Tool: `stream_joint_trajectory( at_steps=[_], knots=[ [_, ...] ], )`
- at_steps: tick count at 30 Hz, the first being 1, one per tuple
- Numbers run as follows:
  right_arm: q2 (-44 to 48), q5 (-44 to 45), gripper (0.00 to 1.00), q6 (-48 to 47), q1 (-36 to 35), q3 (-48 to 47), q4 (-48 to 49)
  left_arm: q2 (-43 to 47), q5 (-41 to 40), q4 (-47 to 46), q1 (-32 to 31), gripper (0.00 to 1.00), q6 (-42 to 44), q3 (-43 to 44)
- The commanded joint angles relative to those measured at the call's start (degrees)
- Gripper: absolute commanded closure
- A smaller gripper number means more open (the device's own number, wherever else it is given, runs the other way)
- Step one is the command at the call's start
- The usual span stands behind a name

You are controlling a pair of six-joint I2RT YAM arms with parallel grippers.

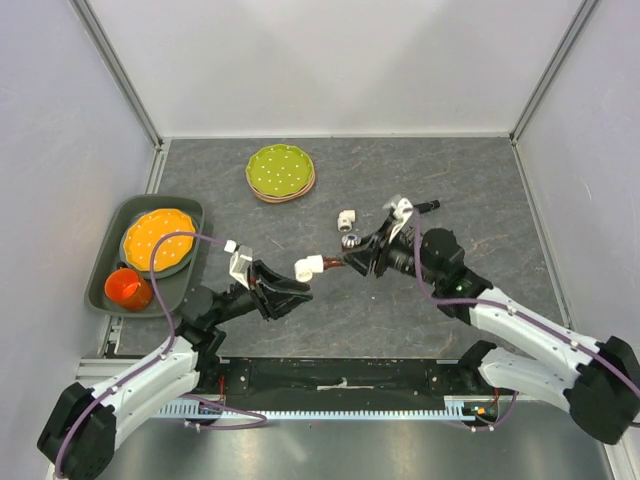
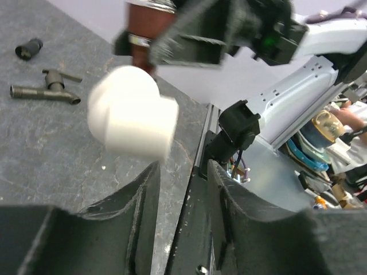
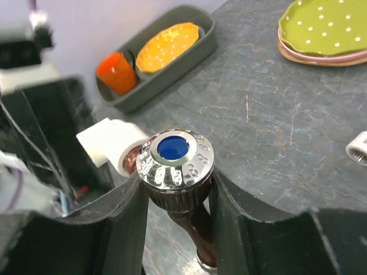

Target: Install the water faucets

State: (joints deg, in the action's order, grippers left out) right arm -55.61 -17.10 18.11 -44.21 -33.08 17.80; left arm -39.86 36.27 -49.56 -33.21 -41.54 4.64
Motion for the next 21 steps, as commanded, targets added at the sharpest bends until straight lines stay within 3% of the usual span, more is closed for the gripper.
stream_joint_trajectory(
  at_steps=[1,2,4,7,8,11,12,15,21],
  knots=[
    [-6.16,-21.06,1.00,31.28,9.65,-0.42,17.39,2.50,2.14,-6.60,-0.71,0.98,9.98,-1.30],
    [-9.22,-23.22,1.00,34.94,11.49,0.55,27.80,2.59,1.70,-5.82,-0.71,0.98,10.25,-1.39],
    [-11.26,-26.04,1.00,36.91,11.77,1.35,33.68,2.59,0.39,-4.76,-0.71,0.98,10.34,-1.22],
    [-9.96,-23.60,1.00,31.05,11.69,1.00,27.75,3.03,-2.68,-3.27,-0.71,0.98,9.11,-0.95],
    [-7.34,-20.20,1.00,24.58,11.77,0.83,21.37,3.38,-3.74,-2.48,-0.71,0.98,8.24,-0.61],
    [-1.54,-11.59,1.00,14.71,11.77,-0.05,9.06,4.69,-9.10,3.14,-0.71,0.82,5.78,0.54],
    [-0.12,-9.11,1.00,9.54,11.77,-0.05,6.74,4.96,-10.51,4.46,-0.71,0.64,4.72,0.63],
    [3.75,-2.62,1.00,2.31,11.77,0.56,1.63,6.37,-13.33,4.39,-0.71,0.34,-1.16,0.45],
    [6.57,0.66,1.00,-2.29,11.51,4.16,4.95,6.02,-14.48,7.28,-0.71,0.17,-11.98,1.51]
  ],
)
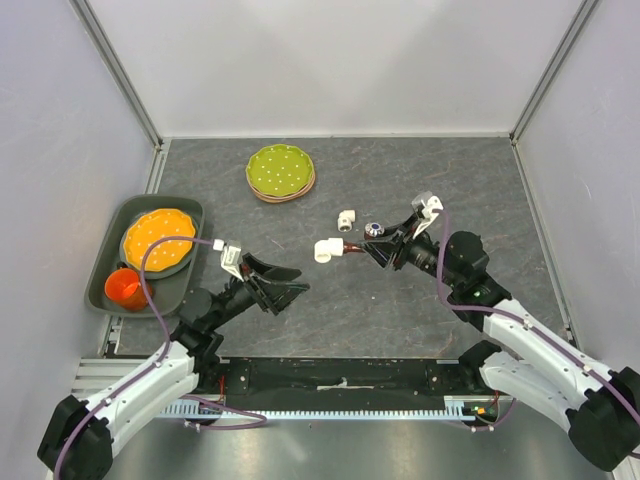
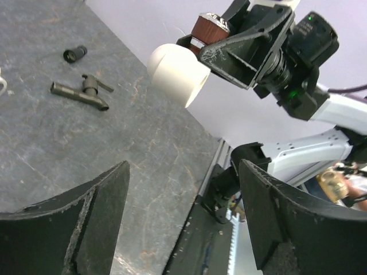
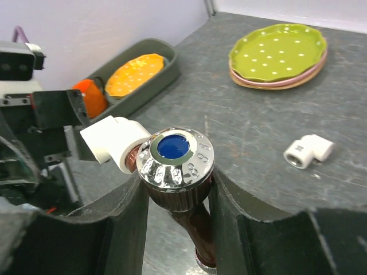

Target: Install the water faucets

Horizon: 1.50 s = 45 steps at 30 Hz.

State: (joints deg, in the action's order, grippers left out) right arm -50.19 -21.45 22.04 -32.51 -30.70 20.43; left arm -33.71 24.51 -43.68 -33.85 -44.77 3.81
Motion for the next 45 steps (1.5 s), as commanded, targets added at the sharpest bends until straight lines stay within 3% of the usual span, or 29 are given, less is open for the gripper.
stream_joint_trajectory(
  at_steps=[1,8,21,30,35,42,45],
  knots=[
    [1.15,5.36,1.00,-6.92,-0.44,2.74,3.03,-0.30,-3.06,2.01,-0.08,0.16,-10.32,2.60],
    [2.03,10.37,1.00,-10.44,-4.92,5.65,8.31,-4.33,-8.60,5.80,-0.08,0.13,-13.94,5.41],
    [1.94,23.02,1.00,-14.83,-13.10,8.99,12.45,-18.14,-7.64,4.31,-0.87,0.17,-17.10,10.42],
    [1.32,24.61,1.00,-15.54,-15.21,10.30,13.76,-26.30,-4.57,0.27,-1.66,0.22,-16.93,13.58],
    [2.03,26.37,1.00,-16.85,-15.13,10.84,13.50,-31.23,-2.54,-4.91,-2.63,0.33,-17.89,14.46],
    [2.03,29.36,1.00,-16.95,-15.12,11.63,13.41,-36.42,0.80,-10.10,-3.68,0.37,-19.12,15.61],
    [1.24,31.02,1.00,-16.68,-15.12,11.71,13.24,-38.00,2.02,-11.33,-3.68,0.53,-19.21,15.79]
  ],
)
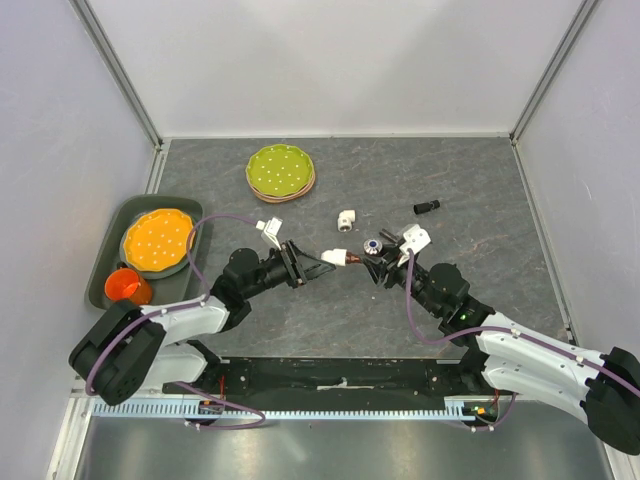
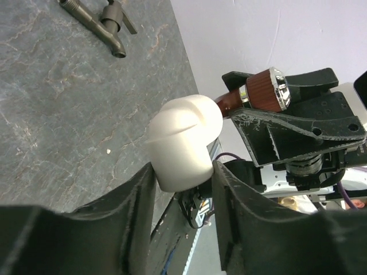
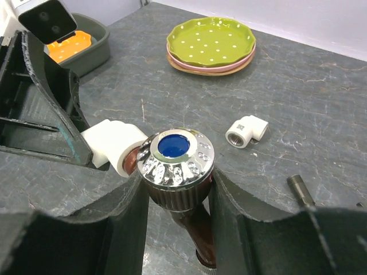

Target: Install the water faucets

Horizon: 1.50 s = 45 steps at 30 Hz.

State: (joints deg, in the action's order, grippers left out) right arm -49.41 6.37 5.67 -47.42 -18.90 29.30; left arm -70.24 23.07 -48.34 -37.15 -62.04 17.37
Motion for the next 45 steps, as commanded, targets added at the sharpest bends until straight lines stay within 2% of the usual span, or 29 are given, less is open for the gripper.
stream_joint_trajectory(
  at_steps=[1,2,4,5,8,9,17,23,31,34,35,37,38,39,40,44,45],
  knots=[
    [0.02,3.38,1.00,-0.40,-0.22,-0.18,4.36,-1.83,3.82,-7.64,-0.38,0.59,-2.03,2.32],
    [-0.16,3.56,1.00,-0.22,-0.31,-0.18,4.36,-2.36,4.00,-8.17,-0.38,0.73,-2.12,2.24],
    [-0.60,3.12,1.00,0.30,-0.31,-0.26,4.36,-2.53,4.61,-9.49,-0.38,0.86,-2.29,2.06],
    [-0.60,2.77,0.98,0.39,-0.22,-0.35,4.28,-2.62,4.70,-9.93,-0.38,0.98,-2.30,1.88],
    [-1.04,-0.39,0.89,0.57,-0.13,-0.88,3.66,-2.45,4.88,-10.29,-0.12,0.98,-2.03,1.44],
    [-1.22,-1.61,0.83,0.66,-0.04,-1.14,3.49,-2.27,5.66,-10.46,0.05,0.98,-1.94,1.18],
    [-1.48,-16.12,0.61,4.08,4.26,-1.23,4.62,-1.57,11.63,-14.15,3.92,0.98,-3.70,-0.41],
    [-1.39,-21.92,0.49,3.91,4.97,-1.49,4.98,-1.31,14.02,-13.10,4.45,0.98,-3.61,0.91],
    [-0.95,-21.93,0.41,3.03,4.97,-1.76,3.75,-0.52,14.55,-12.39,5.06,0.98,-4.14,0.83],
    [-0.69,-21.84,0.49,3.20,5.06,-1.67,3.66,0.19,14.64,-12.40,5.15,0.98,-4.23,0.65],
    [-0.69,-21.93,0.60,3.47,5.06,-1.76,3.66,0.36,14.72,-12.40,5.15,0.98,-3.71,0.65],
    [-0.78,-22.19,0.74,4.34,5.06,-1.85,4.10,1.15,14.37,-12.40,5.15,0.98,-2.83,0.39],
    [-1.04,-22.19,0.89,5.83,5.14,-1.85,4.36,1.50,13.68,-12.31,5.15,0.98,-1.95,0.04],
    [-1.30,-22.45,0.96,6.80,5.23,-1.76,5.49,1.85,13.32,-12.39,5.15,0.98,-1.51,-0.14],
    [-1.57,-22.89,1.00,8.37,5.32,-1.76,6.38,2.64,13.14,-12.40,5.15,0.98,-0.98,-0.31],
    [-4.72,-26.31,1.00,18.04,5.76,-0.79,13.84,5.10,12.27,-12.05,4.98,0.98,4.10,-0.84],
    [-5.60,-26.84,1.00,23.11,5.93,-0.71,17.34,5.63,12.00,-11.00,4.63,0.98,5.25,-0.84]
  ],
)
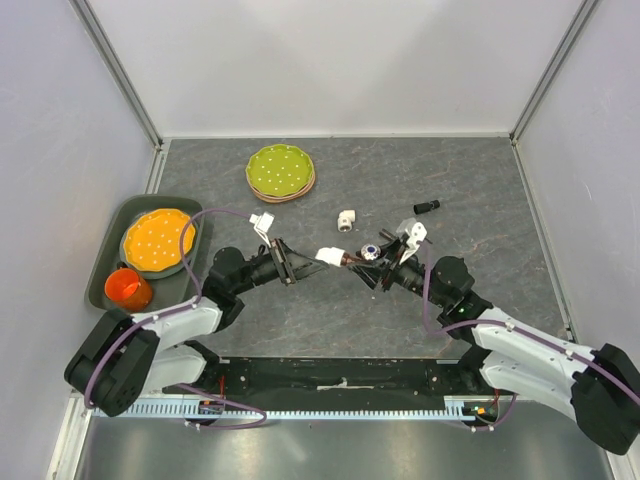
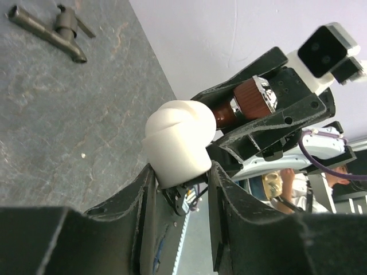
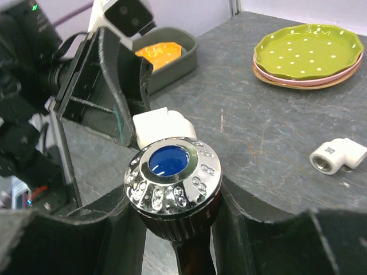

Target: Install the water faucets

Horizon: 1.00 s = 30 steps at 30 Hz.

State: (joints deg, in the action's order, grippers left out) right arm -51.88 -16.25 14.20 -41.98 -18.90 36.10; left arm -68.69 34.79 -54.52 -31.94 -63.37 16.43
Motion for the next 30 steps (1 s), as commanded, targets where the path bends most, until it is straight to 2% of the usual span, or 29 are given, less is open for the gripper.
stream_joint_trajectory(
  at_steps=[1,3,7,10,11,16,17,20,21,23,24,27,29,30],
  knots=[
    [-4.10,-4.75,1.00,16.81,0.49,-0.70,12.23,4.69,-0.06,-4.02,-0.75,0.98,7.73,0.18],
    [-7.00,-5.72,1.00,23.03,0.49,-0.79,16.62,6.80,-1.29,-1.22,-1.80,0.98,11.77,0.36],
    [-9.56,-6.16,1.00,29.22,0.49,-1.05,20.76,10.58,-3.93,3.19,-3.56,0.98,18.36,0.36],
    [-8.60,-6.34,1.00,27.48,0.49,-2.46,18.76,12.78,-6.21,4.95,-3.83,0.98,20.66,-0.25],
    [-7.20,-5.29,1.00,25.99,0.49,-2.72,15.09,13.22,-6.48,5.04,-3.83,0.98,20.66,-0.43],
    [-2.36,3.58,1.00,19.22,0.49,-2.73,5.92,16.03,-8.76,8.63,-3.74,0.98,20.75,-0.61],
    [-1.22,4.46,1.00,18.77,0.49,-2.64,4.52,16.56,-9.29,9.43,-3.74,0.95,20.66,-0.61],
    [0.37,7.02,1.00,15.78,0.40,-2.64,1.54,18.93,-12.10,13.98,-3.74,0.71,19.70,-0.52],
    [0.37,7.63,1.00,15.34,0.49,-2.55,1.17,19.46,-12.81,15.14,-3.74,0.56,19.61,-0.34],
    [0.99,10.09,1.00,13.42,0.49,-2.37,-0.58,21.57,-15.09,19.42,-3.74,0.45,19.17,0.18],
    [1.08,11.14,1.00,12.88,0.49,-2.37,-1.28,22.27,-15.88,21.28,-3.74,0.36,19.17,0.45],
    [1.25,15.01,1.00,10.59,0.49,-1.85,-2.78,25.79,-21.06,32.08,-3.65,0.24,18.81,2.46],
    [1.08,17.12,1.00,9.54,0.49,-1.23,-3.57,28.50,-26.24,38.06,-3.56,0.21,19.16,4.48],
    [0.82,18.52,1.00,8.14,0.49,-1.14,-3.75,29.56,-28.00,44.87,-3.48,0.20,19.43,5.36]
  ],
)
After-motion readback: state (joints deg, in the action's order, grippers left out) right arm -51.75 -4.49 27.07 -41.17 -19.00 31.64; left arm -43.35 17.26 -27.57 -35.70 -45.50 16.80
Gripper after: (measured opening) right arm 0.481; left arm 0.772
